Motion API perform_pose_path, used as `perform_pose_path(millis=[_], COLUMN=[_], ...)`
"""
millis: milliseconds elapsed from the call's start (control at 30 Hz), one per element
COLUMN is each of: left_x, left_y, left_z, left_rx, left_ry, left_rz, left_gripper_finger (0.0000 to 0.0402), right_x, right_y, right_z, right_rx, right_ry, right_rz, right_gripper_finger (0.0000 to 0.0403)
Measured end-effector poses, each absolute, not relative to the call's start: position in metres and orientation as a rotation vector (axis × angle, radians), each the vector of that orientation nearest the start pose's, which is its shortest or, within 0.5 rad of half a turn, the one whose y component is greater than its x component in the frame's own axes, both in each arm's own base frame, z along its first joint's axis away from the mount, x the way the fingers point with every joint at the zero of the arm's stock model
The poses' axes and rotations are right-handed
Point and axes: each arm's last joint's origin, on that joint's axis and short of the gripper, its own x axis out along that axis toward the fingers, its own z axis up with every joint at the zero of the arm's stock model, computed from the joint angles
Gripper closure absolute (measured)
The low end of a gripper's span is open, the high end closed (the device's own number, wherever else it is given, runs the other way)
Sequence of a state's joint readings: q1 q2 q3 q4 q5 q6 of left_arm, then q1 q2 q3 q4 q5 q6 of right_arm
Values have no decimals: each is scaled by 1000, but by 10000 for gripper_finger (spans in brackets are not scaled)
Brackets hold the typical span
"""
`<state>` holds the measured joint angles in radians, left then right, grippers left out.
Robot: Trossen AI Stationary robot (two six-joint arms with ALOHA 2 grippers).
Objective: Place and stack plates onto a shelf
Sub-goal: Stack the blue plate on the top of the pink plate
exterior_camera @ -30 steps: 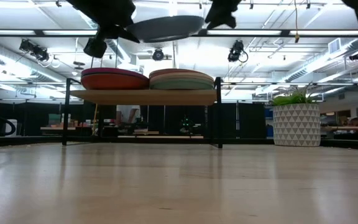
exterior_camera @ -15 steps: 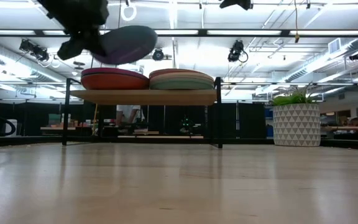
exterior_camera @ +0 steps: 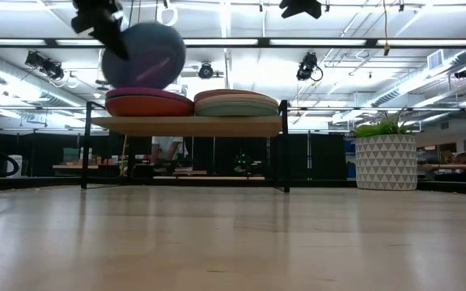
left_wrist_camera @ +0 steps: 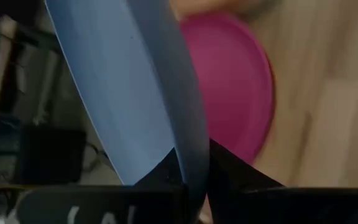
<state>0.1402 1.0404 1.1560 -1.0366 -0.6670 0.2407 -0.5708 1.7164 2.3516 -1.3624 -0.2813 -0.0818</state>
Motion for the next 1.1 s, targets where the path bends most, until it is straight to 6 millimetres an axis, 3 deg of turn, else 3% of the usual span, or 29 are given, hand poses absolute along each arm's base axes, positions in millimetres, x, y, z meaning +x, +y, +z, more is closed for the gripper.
perform_pose_path(millis=[267,467,667,900,1100], left_x=[203,221,224,222,222], left_y=[44,45,46,45,39], left_z=[308,291,291,294,320], left_rx=[552,717,727,718,643], left_ry=[1337,1451,1434,1413,1289], left_rz=[537,561,591,596,579], left_gripper_finger=[363,350,313,236,194], right_x=[253,253,253,252,252], right_y=[-145,-143,-143,-143,-143], right_z=[495,494,494,493,493], right_rx=[213,211,206,208,208], right_ry=[677,687,695,699,699], right_rz=[-227,-219,-215,-215,-215], right_gripper_finger=[258,258,258,258,258])
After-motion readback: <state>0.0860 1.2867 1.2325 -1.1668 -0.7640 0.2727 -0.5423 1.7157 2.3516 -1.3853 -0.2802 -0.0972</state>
